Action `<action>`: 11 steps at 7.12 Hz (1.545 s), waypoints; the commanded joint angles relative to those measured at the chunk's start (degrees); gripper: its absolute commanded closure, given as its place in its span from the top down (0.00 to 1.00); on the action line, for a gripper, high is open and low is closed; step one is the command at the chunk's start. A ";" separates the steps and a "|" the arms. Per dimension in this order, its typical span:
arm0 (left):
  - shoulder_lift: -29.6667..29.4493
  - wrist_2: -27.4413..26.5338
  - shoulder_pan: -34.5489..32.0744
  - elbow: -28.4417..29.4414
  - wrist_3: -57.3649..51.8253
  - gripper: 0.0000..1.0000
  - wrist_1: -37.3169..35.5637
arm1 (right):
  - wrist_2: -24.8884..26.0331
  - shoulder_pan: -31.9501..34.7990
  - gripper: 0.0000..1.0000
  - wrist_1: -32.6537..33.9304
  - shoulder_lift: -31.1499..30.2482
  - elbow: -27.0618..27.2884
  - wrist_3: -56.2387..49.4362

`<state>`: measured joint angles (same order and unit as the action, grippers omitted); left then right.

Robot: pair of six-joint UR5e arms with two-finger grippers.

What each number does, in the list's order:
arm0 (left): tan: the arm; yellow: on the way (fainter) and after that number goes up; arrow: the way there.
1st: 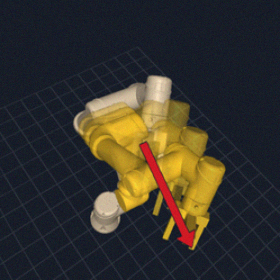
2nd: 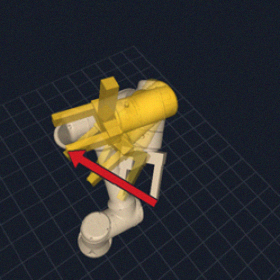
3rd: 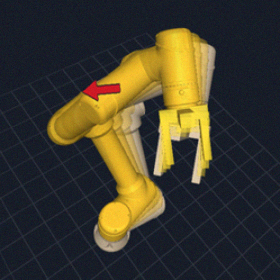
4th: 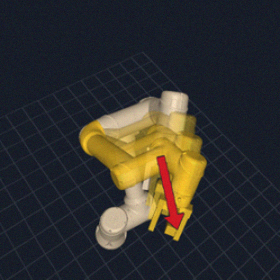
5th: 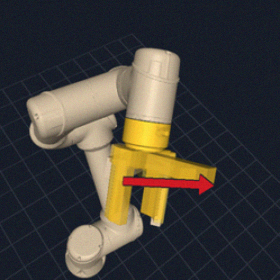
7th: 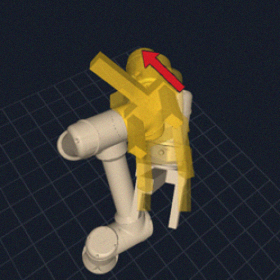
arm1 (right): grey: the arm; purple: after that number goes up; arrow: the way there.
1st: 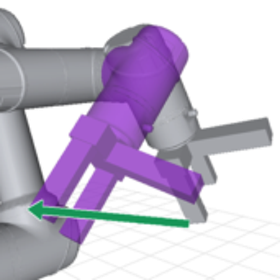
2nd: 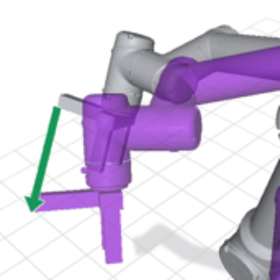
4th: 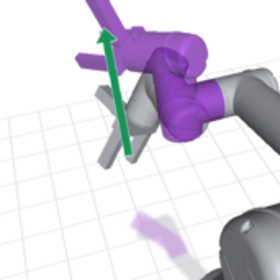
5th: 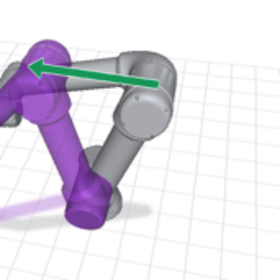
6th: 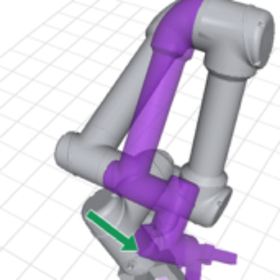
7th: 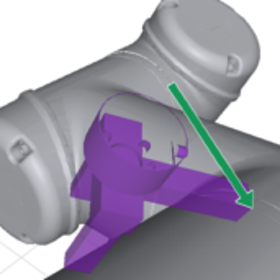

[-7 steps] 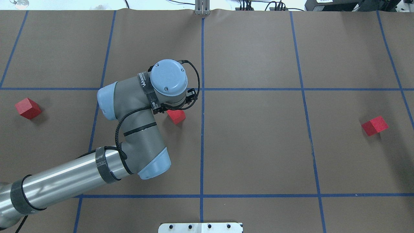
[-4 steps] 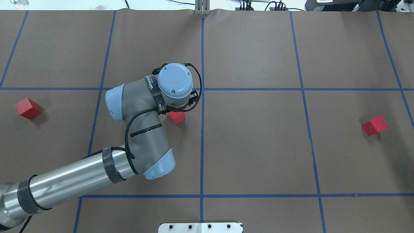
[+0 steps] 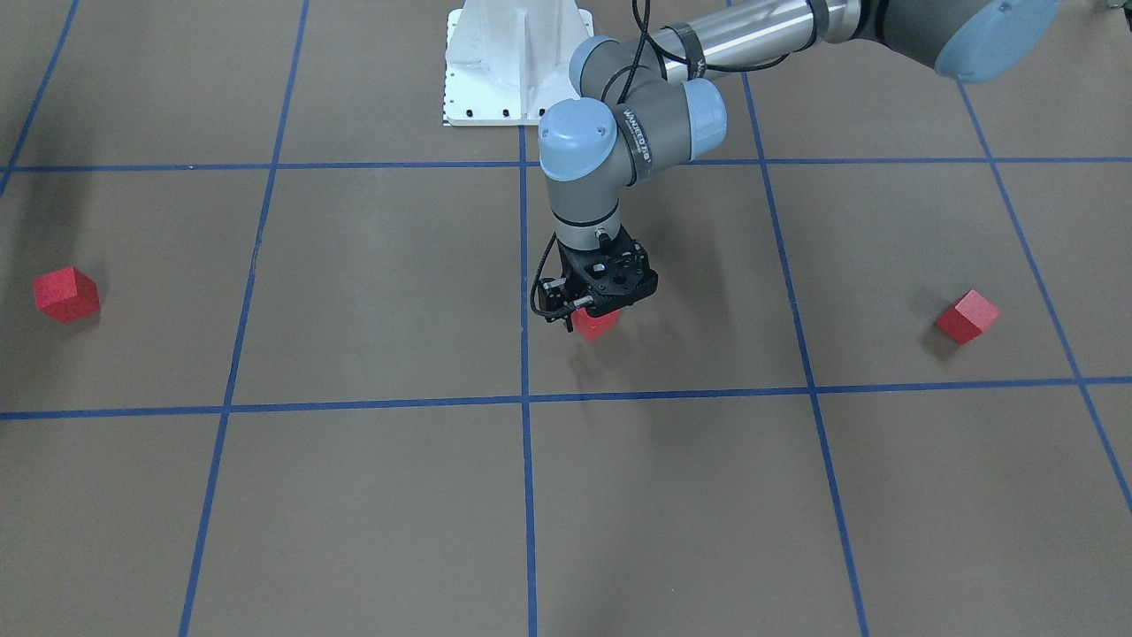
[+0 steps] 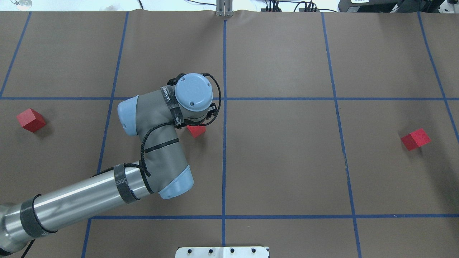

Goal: Form red blocks into L shape at center
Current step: 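Grasp the center red cube with the left gripper and shift it slightly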

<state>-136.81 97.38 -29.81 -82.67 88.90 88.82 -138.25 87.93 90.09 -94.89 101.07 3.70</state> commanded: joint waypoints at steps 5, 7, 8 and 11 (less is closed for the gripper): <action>-0.38 0.61 0.11 0.32 -0.22 0.10 -0.22 | 0.09 0.05 0.99 0.00 -0.04 -0.09 -0.10; -2.65 0.70 -1.73 -0.12 -0.74 0.00 -0.57 | 0.09 0.05 0.99 0.00 -0.04 -0.18 -0.10; -4.06 0.62 -2.00 -0.12 -1.96 0.00 -0.58 | 0.00 0.05 0.99 0.00 -0.04 -0.09 -0.10; -6.62 0.26 -1.74 3.11 -13.90 0.00 4.04 | 0.00 0.05 0.99 0.00 -0.04 -0.09 -0.01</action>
<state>-142.66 97.71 -31.71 -81.54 78.91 89.89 -138.25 87.98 90.09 -94.92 100.98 3.68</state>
